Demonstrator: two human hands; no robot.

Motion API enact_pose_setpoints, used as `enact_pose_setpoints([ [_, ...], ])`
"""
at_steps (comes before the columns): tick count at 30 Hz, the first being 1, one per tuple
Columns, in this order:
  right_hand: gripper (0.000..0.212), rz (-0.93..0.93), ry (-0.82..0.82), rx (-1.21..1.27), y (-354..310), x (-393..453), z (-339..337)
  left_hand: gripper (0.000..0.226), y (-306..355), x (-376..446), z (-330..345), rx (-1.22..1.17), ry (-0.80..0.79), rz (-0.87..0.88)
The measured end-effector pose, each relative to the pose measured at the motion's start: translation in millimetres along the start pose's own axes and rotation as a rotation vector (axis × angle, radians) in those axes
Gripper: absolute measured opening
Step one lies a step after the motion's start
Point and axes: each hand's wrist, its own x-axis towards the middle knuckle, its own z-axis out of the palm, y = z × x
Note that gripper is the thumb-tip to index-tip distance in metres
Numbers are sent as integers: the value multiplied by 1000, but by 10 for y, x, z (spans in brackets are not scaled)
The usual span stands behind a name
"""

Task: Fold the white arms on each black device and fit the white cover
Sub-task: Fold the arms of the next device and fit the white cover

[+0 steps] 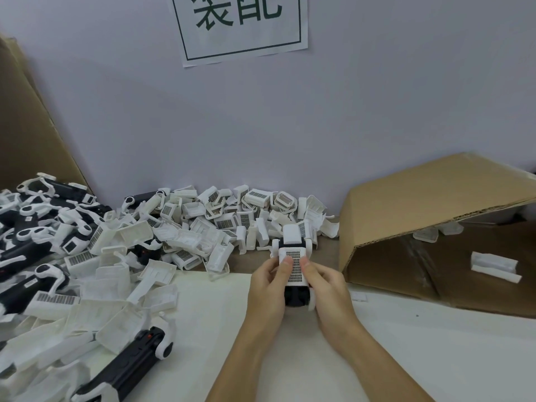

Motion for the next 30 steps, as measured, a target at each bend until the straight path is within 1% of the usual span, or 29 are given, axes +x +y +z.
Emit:
enact_pose_setpoints([
  [2,31,-48,32,-106,22,7,-12,23,-24,1,12,54,10,49],
  [4,29,-77,46,-146,24,10,-13,24,-35,3,16,78,18,69],
  [8,28,-103,44,-147,27,11,2,20,-34,21,-28,-46,-17,-5],
  [11,27,-55,1,-35,22,16,-13,25,-35,28,-65,-109,-93,-46],
  [13,26,-55,-17,-29,12,19,-30,27,-48,41,-76,-76,-99,-30],
  [18,22,-103,7,-123,3,17,-63,27,-65,46,-85,52,-101,41],
  [20,20,-104,5,-120,-4,10,-77,27,-70,40,-90,60,-106,40],
  [23,18,-109,2,-109,-5,7,-84,23,-69,44,-89,-16,-89,1],
  [26,19,-77,-1,-67,-16,16,-70,35,-62,44,-76,-118,-57,-54],
  [30,28,-77,10,-74,-19,10,-38,30,-68,36,-22,-111,11,-48],
])
